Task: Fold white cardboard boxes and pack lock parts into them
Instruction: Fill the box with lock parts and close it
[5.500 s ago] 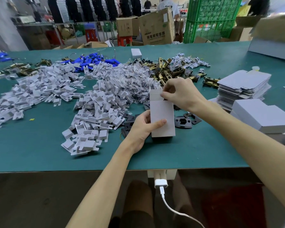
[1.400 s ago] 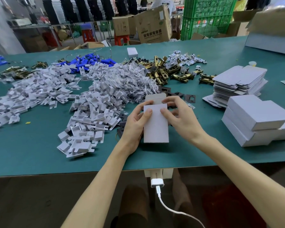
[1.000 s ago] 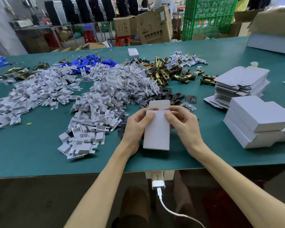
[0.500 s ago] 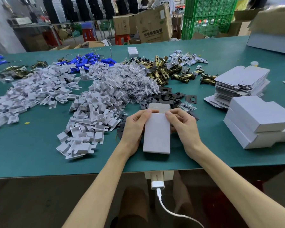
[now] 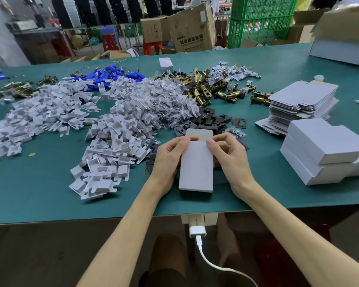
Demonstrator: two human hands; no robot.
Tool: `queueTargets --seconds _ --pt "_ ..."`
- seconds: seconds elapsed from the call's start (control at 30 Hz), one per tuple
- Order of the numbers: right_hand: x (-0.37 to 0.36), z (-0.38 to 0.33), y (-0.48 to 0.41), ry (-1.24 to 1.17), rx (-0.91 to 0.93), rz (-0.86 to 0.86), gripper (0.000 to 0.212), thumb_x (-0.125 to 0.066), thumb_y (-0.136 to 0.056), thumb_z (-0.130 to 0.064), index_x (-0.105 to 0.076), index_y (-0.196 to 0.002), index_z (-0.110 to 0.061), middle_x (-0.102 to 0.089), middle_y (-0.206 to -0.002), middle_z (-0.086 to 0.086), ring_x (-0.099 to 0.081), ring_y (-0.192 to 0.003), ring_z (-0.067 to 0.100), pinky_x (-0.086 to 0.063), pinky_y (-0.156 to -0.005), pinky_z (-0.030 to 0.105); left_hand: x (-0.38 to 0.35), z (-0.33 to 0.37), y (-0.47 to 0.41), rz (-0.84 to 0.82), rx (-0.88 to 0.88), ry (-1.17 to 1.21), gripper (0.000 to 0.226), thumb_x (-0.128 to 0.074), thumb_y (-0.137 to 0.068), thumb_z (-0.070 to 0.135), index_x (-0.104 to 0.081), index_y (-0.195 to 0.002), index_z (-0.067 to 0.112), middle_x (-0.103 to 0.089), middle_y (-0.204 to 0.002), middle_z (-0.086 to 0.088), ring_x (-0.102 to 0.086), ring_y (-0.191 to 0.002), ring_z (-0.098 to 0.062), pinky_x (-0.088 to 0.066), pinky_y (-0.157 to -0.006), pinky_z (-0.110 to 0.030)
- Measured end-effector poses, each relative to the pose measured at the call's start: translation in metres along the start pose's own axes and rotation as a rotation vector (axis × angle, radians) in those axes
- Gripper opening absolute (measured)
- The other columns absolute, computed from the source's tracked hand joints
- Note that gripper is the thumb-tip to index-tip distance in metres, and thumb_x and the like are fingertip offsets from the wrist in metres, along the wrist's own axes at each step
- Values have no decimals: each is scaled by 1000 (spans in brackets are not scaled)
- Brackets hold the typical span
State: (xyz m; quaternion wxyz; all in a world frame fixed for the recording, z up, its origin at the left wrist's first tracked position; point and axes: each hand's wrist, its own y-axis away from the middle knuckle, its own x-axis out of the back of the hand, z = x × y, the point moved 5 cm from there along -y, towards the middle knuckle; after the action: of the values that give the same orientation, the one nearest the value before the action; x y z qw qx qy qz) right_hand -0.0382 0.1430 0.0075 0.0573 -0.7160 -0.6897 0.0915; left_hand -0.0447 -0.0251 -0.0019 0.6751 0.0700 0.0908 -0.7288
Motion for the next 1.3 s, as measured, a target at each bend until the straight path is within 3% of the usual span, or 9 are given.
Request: queueTargets --seconds 0.33,0.57,0.63,0.73,0.83,0.97,1.1,1.17,1.3 --pt "0 2 -1 26 11 26 20 -69 -98 -28 -60 -95 -10 -69 -79 13 -63 -61 18 -51 -49 26 1 -1 -1 0 -11 -22 27 -65 -96 38 -80 -109 19 -76 -107 -12 -67 -90 -25 -57 -76 -41" --pt "2 2 -1 35 22 13 15 -70 -96 -31 -64 -93 -17 -70 -83 3 -65 -69 16 -53 -56 32 2 3 -1 2 -49 -27 19 -62 -104 27 -77 -114 19 -73 -111 -9 -64 -94 -26 -53 -83 -50" --pt "2 1 -1 27 24 10 14 -71 -96 -31 -63 -99 -19 -71 -85 -2 -66 -75 14 -54 -60 33 2 4 -1 4 -77 -21 19 -63 -104 24 -73 -120 23 -68 -103 -5 -60 -92 -28 -51 -83 -52" --pt "2 2 0 -61 -12 14 30 -73 -94 -30 -53 -113 -18 -75 -89 1 -71 -79 15 -57 -63 28 2 7 -1 22 -128 13 28 -65 -103 18 -64 -130 26 -62 -94 -6 -58 -91 -30 -50 -82 -53" --pt "1 1 0 -66 -22 1 31 -72 -94 -28 -56 -119 -20 -76 -94 4 -71 -83 14 -57 -66 28 1 6 -2 24 -88 57 40 -65 -102 15 -55 -139 25 -66 -92 -3 -63 -91 -25 -55 -81 -46" --pt "1 2 -1 -43 -12 -23 10 -71 -96 -27 -66 -104 -26 -73 -92 -2 -68 -83 13 -55 -66 32 2 3 0 28 3 60 14 -66 -101 18 -70 -113 13 -72 -104 -8 -63 -94 -26 -52 -86 -45" --pt "1 2 -1 -87 -19 -57 3 -69 -97 -24 -67 -96 -26 -67 -83 2 -64 -77 15 -53 -59 29 0 3 1 26 4 46 13 -64 -102 18 -72 -108 10 -71 -104 -15 -63 -96 -32 -49 -90 -53" --pt "2 2 -1 -82 -13 -48 3 -70 -97 -25 -67 -96 -26 -67 -81 1 -64 -76 16 -52 -60 30 -1 4 1 33 -13 23 18 -66 -100 25 -72 -107 10 -72 -103 -17 -64 -95 -32 -49 -91 -57" --pt "2 0 0 -67 9 -44 3 -70 -96 -30 -68 -97 -28 -66 -73 -7 -60 -69 12 -51 -59 24 -2 6 3 14 -12 -27 55 -65 -93 52 -70 -116 1 -70 -115 -31 -66 -95 -40 -51 -89 -65"
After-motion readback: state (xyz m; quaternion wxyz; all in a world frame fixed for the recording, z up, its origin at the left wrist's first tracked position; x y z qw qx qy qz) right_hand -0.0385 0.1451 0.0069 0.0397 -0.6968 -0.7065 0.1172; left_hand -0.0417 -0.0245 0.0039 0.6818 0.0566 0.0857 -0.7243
